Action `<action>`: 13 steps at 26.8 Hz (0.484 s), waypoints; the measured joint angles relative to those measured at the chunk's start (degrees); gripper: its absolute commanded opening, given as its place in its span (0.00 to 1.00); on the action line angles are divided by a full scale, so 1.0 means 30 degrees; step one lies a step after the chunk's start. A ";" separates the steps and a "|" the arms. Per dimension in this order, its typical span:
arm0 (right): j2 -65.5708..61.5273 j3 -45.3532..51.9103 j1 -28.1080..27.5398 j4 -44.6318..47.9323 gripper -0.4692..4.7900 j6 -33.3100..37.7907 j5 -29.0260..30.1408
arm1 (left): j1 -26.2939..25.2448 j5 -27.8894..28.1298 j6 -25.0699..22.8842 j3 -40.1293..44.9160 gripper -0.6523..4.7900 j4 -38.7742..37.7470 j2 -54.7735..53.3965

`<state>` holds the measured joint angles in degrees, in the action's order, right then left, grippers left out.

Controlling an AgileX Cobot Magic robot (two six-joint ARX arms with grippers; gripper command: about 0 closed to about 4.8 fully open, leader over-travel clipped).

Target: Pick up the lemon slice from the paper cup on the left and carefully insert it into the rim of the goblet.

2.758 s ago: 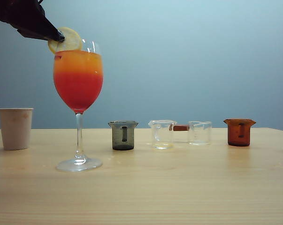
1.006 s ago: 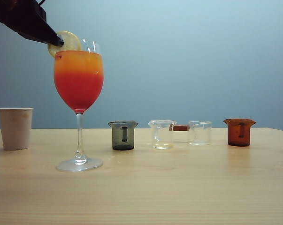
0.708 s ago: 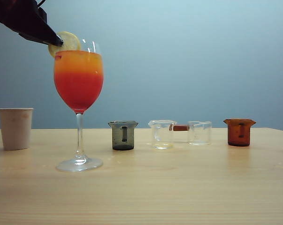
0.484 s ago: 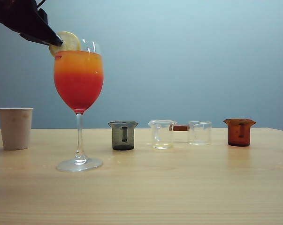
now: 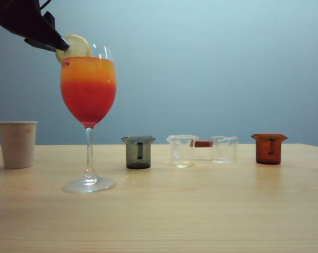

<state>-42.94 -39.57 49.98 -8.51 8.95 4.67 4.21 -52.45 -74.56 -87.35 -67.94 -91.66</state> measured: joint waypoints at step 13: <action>0.0000 0.0000 0.0000 0.0000 0.09 0.0000 -0.0007 | -0.0007 0.0022 0.1217 -0.0474 0.52 0.0321 0.0437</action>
<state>-42.94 -39.57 49.98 -8.51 8.95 4.64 4.19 -52.38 -70.91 -88.77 -66.98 -90.35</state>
